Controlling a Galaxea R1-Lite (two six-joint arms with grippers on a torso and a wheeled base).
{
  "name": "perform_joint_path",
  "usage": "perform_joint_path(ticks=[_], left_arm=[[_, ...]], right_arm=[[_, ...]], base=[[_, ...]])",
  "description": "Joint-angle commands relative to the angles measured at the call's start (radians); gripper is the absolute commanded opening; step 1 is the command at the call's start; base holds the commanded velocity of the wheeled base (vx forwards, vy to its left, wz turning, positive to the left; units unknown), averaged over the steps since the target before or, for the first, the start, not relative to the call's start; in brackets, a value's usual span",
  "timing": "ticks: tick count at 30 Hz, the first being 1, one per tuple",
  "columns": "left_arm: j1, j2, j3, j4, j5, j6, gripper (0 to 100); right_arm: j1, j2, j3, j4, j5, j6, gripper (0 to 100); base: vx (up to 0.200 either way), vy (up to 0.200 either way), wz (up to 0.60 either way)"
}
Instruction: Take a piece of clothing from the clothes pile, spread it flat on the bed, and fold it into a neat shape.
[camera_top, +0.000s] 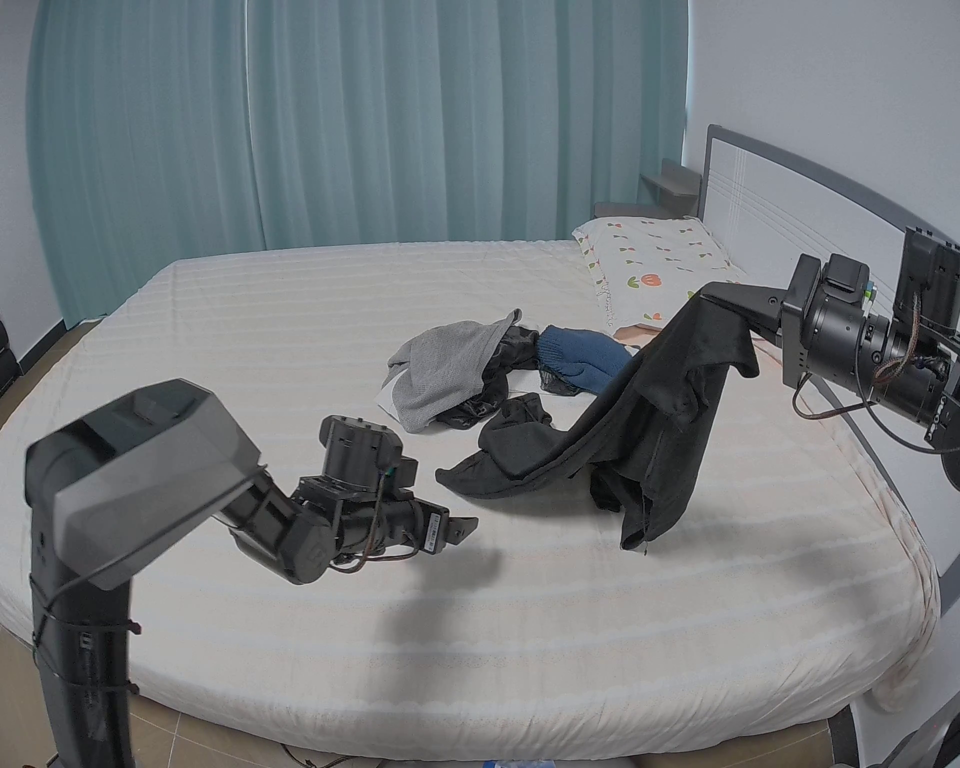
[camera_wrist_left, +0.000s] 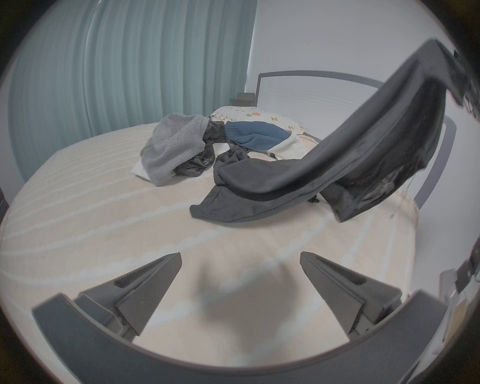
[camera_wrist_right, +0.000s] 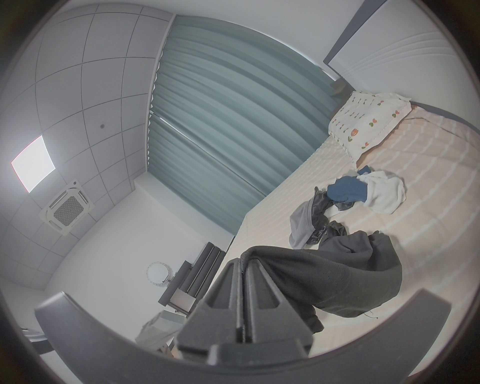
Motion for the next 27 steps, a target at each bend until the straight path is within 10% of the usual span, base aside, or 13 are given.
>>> perform_joint_path(ticks=[1, 25, 26, 27], left_arm=[[-0.014, 0.188, -0.151, -0.002, 0.023, 0.051, 100], [0.016, 0.427, -0.603, -0.016, 0.041, -0.029, 100], [0.016, 0.425, -0.605, -0.01, 0.04, -0.033, 0], [0.016, 0.425, -0.605, -0.01, 0.04, -0.033, 0]], right_arm=[[0.01, 0.003, -0.038, 0.011, -0.038, 0.0, 0], [0.003, 0.009, -0.063, 0.015, -0.041, 0.0, 0], [0.003, 0.009, -0.063, 0.018, -0.041, 0.0, 0], [0.002, 0.009, -0.063, 0.02, -0.041, 0.001, 0]], base=[[0.0, 0.0, 0.0], [0.0, 0.0, 0.0], [0.0, 0.0, 0.0], [0.0, 0.0, 0.0]])
